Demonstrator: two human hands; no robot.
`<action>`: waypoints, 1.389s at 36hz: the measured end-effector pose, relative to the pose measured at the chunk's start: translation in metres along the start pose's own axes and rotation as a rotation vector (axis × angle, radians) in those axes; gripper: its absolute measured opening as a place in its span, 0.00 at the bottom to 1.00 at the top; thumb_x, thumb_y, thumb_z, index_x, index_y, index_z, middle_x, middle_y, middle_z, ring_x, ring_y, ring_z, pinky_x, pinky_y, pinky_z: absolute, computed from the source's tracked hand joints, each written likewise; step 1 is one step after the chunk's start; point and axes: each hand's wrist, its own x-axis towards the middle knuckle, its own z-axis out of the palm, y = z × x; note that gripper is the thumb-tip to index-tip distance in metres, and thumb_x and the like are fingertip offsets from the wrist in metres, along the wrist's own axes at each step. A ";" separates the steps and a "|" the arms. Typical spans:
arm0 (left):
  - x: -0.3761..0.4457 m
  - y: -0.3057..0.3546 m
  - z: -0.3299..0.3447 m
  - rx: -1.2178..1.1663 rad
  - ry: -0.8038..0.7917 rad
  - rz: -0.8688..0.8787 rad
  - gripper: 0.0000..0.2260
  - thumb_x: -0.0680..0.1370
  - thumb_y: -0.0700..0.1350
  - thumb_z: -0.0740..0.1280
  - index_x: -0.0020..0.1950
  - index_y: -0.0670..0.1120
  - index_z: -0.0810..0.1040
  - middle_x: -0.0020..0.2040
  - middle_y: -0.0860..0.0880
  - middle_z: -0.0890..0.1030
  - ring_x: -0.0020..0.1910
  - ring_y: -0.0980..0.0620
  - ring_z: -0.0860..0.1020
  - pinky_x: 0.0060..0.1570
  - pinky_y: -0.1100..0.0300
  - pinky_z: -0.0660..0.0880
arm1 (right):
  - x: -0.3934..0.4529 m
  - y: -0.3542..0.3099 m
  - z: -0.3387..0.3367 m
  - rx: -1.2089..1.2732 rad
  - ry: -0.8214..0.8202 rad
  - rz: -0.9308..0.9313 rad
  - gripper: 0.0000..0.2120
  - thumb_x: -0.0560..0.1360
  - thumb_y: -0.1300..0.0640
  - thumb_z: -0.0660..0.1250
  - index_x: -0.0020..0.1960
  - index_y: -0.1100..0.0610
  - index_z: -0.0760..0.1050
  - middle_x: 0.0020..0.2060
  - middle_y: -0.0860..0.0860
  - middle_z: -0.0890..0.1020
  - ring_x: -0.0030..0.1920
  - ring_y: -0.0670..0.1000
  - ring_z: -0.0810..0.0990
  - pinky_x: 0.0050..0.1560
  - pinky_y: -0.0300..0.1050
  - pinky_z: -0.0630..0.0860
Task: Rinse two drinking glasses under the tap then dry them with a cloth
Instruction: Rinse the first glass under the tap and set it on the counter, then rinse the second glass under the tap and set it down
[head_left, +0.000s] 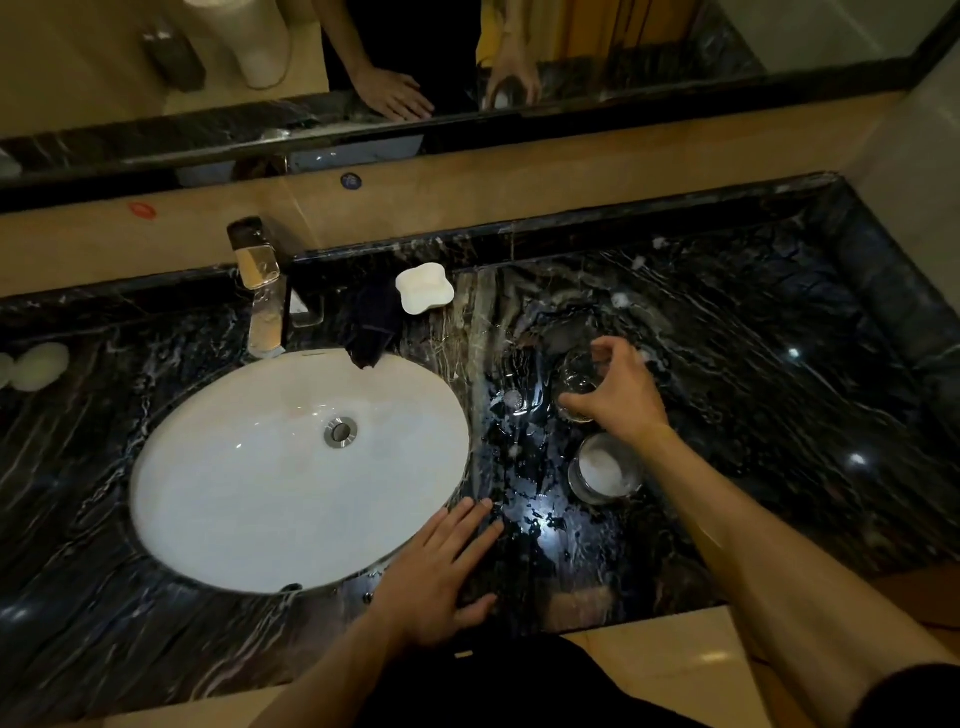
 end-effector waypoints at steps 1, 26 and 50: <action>0.000 0.000 0.000 -0.001 -0.001 0.000 0.36 0.77 0.67 0.59 0.81 0.52 0.55 0.81 0.48 0.57 0.80 0.45 0.55 0.75 0.50 0.51 | -0.002 0.000 0.000 -0.011 -0.006 -0.001 0.41 0.65 0.51 0.81 0.71 0.54 0.64 0.66 0.52 0.73 0.62 0.51 0.74 0.60 0.45 0.73; 0.001 -0.004 -0.003 0.069 -0.085 0.016 0.35 0.79 0.69 0.53 0.81 0.51 0.57 0.81 0.47 0.58 0.80 0.45 0.57 0.73 0.48 0.55 | -0.112 0.067 0.016 0.575 -0.053 0.145 0.35 0.73 0.78 0.64 0.74 0.53 0.65 0.70 0.53 0.71 0.70 0.51 0.71 0.61 0.31 0.73; 0.016 -0.039 -0.062 -0.137 -0.212 0.072 0.24 0.75 0.61 0.56 0.63 0.50 0.78 0.66 0.48 0.77 0.63 0.45 0.76 0.59 0.51 0.75 | -0.122 -0.020 0.067 0.501 -0.013 0.142 0.36 0.64 0.63 0.82 0.66 0.48 0.70 0.55 0.42 0.78 0.54 0.38 0.77 0.48 0.24 0.72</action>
